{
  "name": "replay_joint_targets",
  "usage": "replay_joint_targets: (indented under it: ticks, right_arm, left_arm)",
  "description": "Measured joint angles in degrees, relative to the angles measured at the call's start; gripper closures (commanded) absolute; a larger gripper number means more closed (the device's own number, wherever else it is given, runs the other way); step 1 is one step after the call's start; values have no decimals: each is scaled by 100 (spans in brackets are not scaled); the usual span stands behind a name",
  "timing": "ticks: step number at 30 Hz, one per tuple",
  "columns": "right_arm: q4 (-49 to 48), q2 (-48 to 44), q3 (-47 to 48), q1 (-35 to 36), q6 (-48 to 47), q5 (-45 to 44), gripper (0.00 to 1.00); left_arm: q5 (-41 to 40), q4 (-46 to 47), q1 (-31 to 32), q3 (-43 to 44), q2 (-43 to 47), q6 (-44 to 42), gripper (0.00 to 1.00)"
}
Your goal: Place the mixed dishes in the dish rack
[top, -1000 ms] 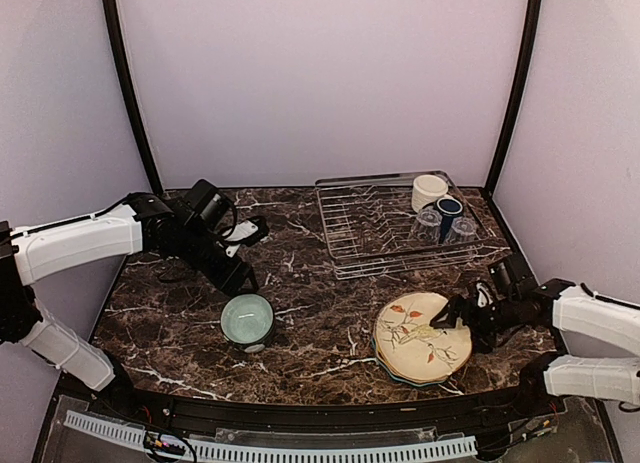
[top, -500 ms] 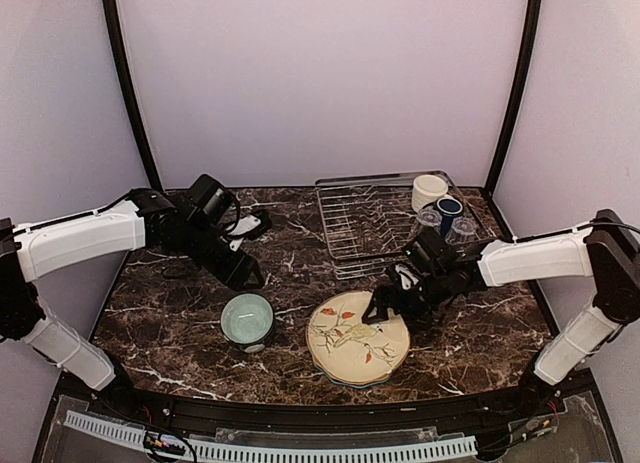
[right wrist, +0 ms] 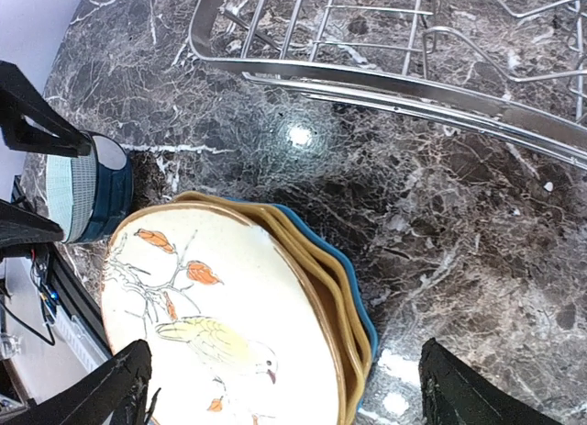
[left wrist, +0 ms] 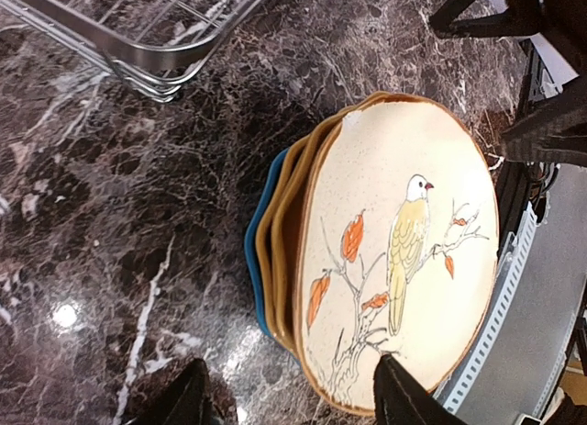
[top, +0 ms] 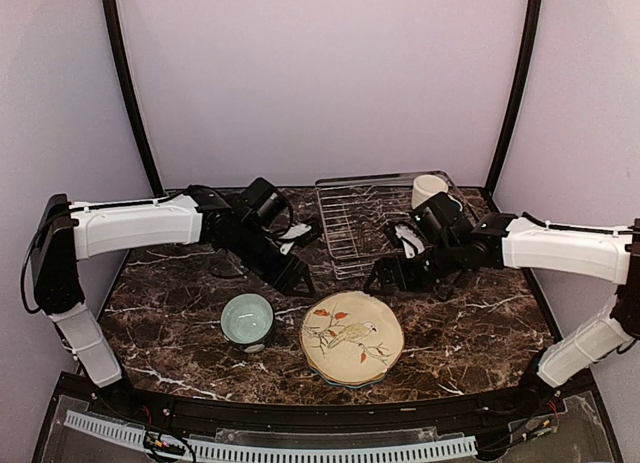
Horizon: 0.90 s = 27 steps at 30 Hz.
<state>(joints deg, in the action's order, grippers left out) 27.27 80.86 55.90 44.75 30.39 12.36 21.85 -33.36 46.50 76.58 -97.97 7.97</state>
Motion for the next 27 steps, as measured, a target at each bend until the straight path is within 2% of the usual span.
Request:
replay_joint_targets:
  ticks: [4, 9, 15, 21, 27]
  right_arm:
    - [111, -376, -229, 0, -122, -127, 2]
    - [151, -588, -590, 0, -120, -188, 2]
    - [118, -590, -850, 0, -101, -164, 2]
    - [96, -588, -901, 0, -94, -144, 3]
    - [90, -588, -901, 0, -96, -146, 3]
  left_arm:
    - [24, -26, 199, 310, -581, -7, 46]
    - [46, -111, 319, 516, -1034, -85, 58]
    - [129, -240, 328, 518, -1226, -199, 75]
    - [245, -214, 267, 603, -1215, -227, 97]
    - [313, -188, 258, 656, -1211, -256, 99]
